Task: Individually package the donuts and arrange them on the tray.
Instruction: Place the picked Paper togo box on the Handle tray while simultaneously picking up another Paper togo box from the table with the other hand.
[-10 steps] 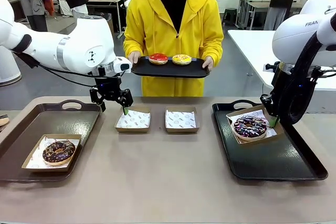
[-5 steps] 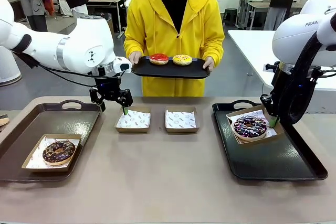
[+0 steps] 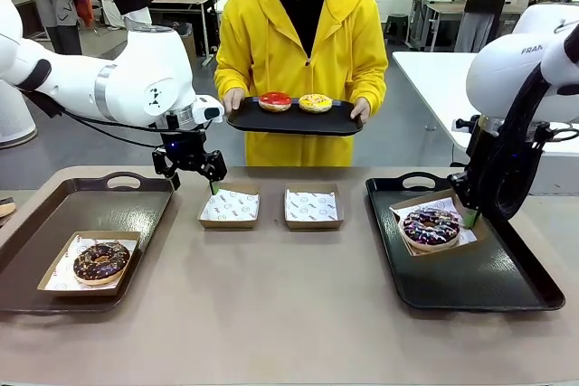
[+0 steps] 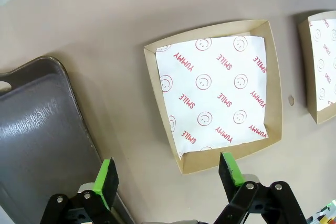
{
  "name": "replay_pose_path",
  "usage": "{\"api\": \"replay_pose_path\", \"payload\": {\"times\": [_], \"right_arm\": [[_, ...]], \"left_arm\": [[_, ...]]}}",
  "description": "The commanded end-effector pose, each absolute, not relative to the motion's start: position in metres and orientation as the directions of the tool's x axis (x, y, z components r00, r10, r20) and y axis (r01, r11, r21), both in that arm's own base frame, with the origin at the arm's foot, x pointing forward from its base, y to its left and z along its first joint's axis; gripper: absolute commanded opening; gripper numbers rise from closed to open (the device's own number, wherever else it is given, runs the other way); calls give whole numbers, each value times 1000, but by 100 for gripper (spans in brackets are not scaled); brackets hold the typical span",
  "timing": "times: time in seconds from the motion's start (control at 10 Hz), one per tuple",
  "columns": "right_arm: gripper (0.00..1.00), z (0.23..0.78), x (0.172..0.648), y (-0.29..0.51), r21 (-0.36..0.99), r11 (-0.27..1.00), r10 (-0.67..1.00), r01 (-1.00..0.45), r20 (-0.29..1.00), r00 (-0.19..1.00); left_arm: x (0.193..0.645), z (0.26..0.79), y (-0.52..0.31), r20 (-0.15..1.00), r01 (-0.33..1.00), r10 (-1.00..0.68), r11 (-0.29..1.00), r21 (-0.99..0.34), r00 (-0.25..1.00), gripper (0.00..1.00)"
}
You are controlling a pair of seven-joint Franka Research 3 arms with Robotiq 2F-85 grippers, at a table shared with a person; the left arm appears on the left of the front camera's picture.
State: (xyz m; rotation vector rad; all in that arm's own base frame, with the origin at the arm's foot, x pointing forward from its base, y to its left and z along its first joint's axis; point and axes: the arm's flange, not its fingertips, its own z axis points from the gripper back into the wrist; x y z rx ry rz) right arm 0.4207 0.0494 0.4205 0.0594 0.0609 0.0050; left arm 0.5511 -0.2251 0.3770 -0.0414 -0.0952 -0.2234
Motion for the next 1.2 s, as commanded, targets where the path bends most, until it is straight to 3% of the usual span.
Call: {"api": "replay_pose_path", "payload": {"times": [0.0, 1.1], "right_arm": [[1, 406, 415, 50, 17, 1000, -22, 23, -52, 998], [1, 355, 418, 49, -30, 997, -79, 77, -59, 995]], "left_arm": [[561, 371, -227, 109, 213, -209, 977, -20, 972, 100], [592, 353, -242, 56, 191, -190, 982, -10, 980, 100]]}}
